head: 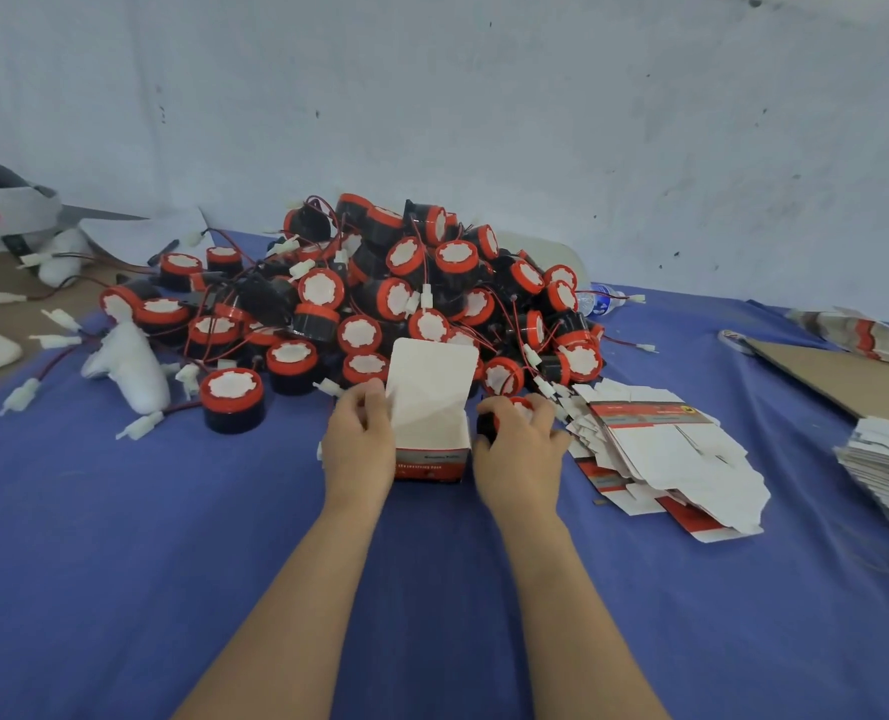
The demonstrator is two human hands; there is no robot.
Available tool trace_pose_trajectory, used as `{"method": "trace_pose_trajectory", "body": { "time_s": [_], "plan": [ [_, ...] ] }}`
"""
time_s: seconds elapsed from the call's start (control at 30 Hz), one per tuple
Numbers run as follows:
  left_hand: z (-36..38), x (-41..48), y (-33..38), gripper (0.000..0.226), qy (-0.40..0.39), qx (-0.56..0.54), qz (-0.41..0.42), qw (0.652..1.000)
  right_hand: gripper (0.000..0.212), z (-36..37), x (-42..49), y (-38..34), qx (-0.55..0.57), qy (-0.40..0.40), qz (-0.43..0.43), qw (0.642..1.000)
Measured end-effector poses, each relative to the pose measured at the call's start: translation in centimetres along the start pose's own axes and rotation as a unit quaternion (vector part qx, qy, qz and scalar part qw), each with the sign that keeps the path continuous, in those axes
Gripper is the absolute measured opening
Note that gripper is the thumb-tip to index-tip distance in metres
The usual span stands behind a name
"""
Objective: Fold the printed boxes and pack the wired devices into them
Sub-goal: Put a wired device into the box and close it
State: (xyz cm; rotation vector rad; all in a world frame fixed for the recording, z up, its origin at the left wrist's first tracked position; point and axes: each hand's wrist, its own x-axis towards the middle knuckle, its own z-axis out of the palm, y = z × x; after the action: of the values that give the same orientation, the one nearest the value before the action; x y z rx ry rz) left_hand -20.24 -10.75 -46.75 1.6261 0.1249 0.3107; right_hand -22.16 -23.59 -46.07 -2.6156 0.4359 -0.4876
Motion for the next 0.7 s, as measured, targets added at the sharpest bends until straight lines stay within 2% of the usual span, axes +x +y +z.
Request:
{"method": "trace_pose_trajectory", "body": {
  "time_s": [0.07,0.13,0.17,0.23,0.3,0.33,0.4,0.5,0.53,0.7],
  "plan": [
    [0.2,-0.4,0.5,0.030,-0.029,-0.021,-0.017,0.999,0.041,0.1,0.1,0.1,-0.009,0.007,-0.006,1.000],
    [0.5,-0.7,0.7,0.021,-0.067,0.007,-0.007,0.998,0.048,0.0,0.1,0.0,-0.013,0.032,-0.017,0.999],
    [0.6,-0.8,0.4,0.021,-0.079,0.025,0.013,0.996,0.051,-0.2,0.0,0.0,-0.003,0.065,-0.025,0.998],
    [0.7,-0.7,-0.2,0.034,-0.069,0.034,0.026,0.997,0.057,-0.9,-0.1,-0.2,0.064,0.169,-0.047,0.982],
    [0.8,-0.7,-0.3,0.041,-0.025,0.046,0.039,0.998,0.063,-1.8,0.0,-0.7,0.161,0.272,-0.094,0.944],
    [0.9,-0.7,-0.3,0.041,-0.011,0.054,0.053,0.997,0.063,-1.9,-0.2,-1.1,0.188,0.300,-0.126,0.927],
    [1.2,-0.9,-0.2,0.035,-0.021,0.036,0.073,0.996,0.060,-1.6,-0.6,-2.2,0.188,0.270,-0.180,0.927],
    [1.3,-1.4,0.0,0.038,-0.091,-0.039,0.045,0.994,0.059,0.0,-1.0,-3.0,0.121,0.098,-0.179,0.971],
    [1.3,-1.4,0.0,0.043,-0.099,-0.045,0.038,0.993,0.058,0.4,-0.9,-2.8,0.099,0.069,-0.172,0.978],
    [1.4,-1.1,0.2,0.042,-0.091,-0.042,0.018,0.995,0.056,0.2,-0.4,-2.2,0.040,0.057,-0.179,0.981]
  ]
}}
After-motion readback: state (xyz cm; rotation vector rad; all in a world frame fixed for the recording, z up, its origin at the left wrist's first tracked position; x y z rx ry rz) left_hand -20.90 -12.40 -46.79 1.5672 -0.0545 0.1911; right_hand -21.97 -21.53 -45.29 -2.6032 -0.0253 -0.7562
